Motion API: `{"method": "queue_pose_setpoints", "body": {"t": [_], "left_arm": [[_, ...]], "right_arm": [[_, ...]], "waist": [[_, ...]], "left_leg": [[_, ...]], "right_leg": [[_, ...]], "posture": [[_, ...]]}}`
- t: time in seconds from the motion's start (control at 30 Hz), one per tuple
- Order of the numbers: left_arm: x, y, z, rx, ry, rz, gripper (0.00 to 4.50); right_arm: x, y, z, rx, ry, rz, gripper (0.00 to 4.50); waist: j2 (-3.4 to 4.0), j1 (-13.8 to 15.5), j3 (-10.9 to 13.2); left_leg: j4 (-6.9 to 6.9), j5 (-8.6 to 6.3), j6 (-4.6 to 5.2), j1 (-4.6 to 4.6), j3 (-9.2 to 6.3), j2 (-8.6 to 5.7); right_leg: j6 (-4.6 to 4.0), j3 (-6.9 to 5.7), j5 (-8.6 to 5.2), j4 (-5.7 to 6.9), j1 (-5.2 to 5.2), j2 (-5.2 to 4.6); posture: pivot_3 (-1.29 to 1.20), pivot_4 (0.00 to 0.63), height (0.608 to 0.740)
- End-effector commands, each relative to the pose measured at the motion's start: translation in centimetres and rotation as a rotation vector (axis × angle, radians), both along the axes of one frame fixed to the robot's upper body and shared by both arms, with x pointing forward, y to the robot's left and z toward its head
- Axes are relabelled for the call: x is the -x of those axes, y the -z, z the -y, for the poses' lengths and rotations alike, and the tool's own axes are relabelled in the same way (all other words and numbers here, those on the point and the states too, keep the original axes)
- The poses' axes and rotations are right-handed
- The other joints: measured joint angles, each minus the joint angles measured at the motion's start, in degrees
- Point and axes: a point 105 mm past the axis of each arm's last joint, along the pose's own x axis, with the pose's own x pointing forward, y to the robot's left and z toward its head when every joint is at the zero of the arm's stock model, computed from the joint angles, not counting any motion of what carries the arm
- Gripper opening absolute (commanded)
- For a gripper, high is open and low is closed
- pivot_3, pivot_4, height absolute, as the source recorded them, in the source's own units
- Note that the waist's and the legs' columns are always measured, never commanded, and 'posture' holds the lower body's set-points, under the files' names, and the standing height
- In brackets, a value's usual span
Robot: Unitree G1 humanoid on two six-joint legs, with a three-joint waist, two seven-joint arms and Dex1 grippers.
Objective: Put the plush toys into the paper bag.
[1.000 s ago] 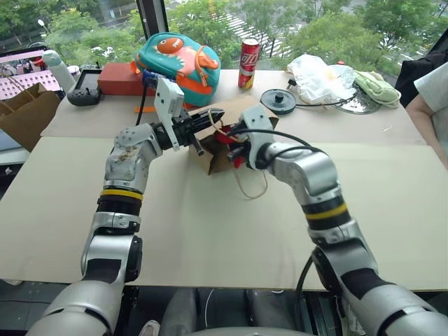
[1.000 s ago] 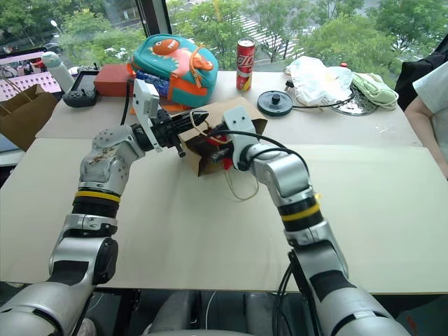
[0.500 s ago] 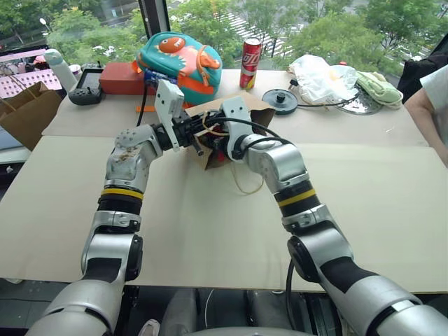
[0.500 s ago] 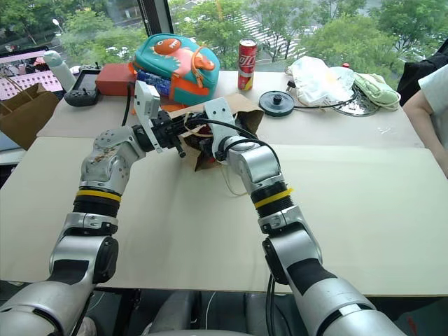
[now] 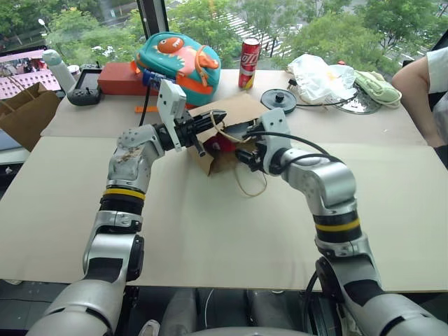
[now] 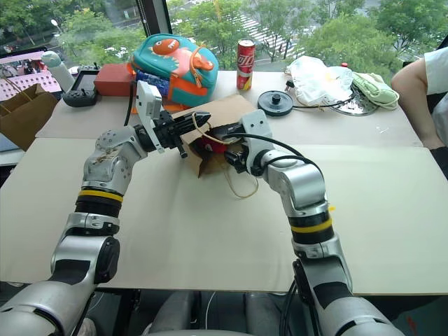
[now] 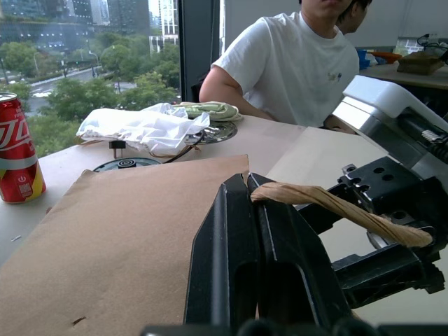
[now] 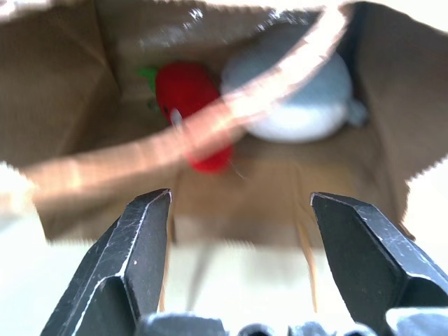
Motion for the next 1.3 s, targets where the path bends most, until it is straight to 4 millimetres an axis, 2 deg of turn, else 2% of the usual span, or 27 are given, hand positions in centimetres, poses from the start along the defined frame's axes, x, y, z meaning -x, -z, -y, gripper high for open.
{"method": "queue_pose_setpoints", "body": {"t": [0.03,0.3,0.4,0.63,0.77,1.0,1.17,1.3], "left_arm": [[0.2,-1.4,0.1,0.007,0.009,0.056,0.00],[0.2,-1.5,0.2,0.006,0.013,0.058,0.00],[0.2,-1.6,0.2,0.005,0.014,0.060,0.00],[0.2,-1.6,0.3,0.002,0.014,0.060,0.00],[0.2,-1.6,0.3,0.002,0.013,0.061,0.00],[0.2,-1.6,0.2,0.003,0.011,0.061,0.00],[0.2,-1.6,0.3,0.003,0.013,0.061,0.00],[0.2,-1.6,0.3,0.004,0.016,0.059,0.00]], "right_arm": [[1.4,-0.4,-1.1,-0.007,-0.038,0.021,3.55],[2.6,2.6,-2.9,0.021,-0.074,-0.045,3.55],[2.3,4.0,-2.9,0.048,-0.054,-0.065,3.55],[1.5,5.8,-2.9,0.066,-0.027,-0.079,3.55],[1.3,5.8,-3.0,0.047,-0.026,-0.072,2.48],[1.3,5.7,-3.2,0.036,-0.035,-0.073,0.10],[1.3,5.6,-3.0,0.029,-0.032,-0.076,0.04],[1.1,3.7,-2.7,-0.022,-0.028,-0.011,0.04]], "waist": [[0.00,0.01,0.00],[0.00,0.16,0.00],[0.00,0.15,0.00],[0.00,0.13,0.00],[0.00,0.09,0.00],[0.00,0.14,0.00],[0.00,0.13,0.00],[0.00,0.15,0.00]], "left_leg": [[0.00,0.00,0.00,0.00,0.00,0.00],[0.02,0.00,0.00,-0.01,0.00,-0.01],[0.02,0.00,0.00,-0.01,0.00,0.00],[0.03,0.00,-0.01,-0.01,0.01,0.00],[0.02,0.00,-0.01,0.00,0.01,0.00],[0.02,0.00,-0.01,-0.01,0.00,0.00],[0.02,0.00,0.00,-0.01,0.00,0.00],[0.02,0.00,0.00,-0.01,0.00,0.00]], "right_leg": [[0.00,0.00,0.00,0.00,0.00,0.01],[0.00,0.01,0.00,-0.02,0.01,0.00],[0.01,0.00,0.00,-0.03,0.02,0.00],[0.01,0.00,0.00,-0.06,0.02,0.00],[0.01,0.01,0.00,-0.05,0.02,0.01],[0.01,0.00,0.00,-0.06,0.02,0.00],[0.01,0.00,0.00,-0.06,0.02,0.01],[0.01,0.01,0.00,-0.06,0.02,0.00]], "posture": [[0.00,0.150,0.733],[0.00,0.150,0.733],[0.00,0.150,0.733],[0.00,0.150,0.733],[0.00,0.150,0.733],[0.00,0.150,0.733],[0.00,0.150,0.733],[0.00,0.150,0.733]]}}
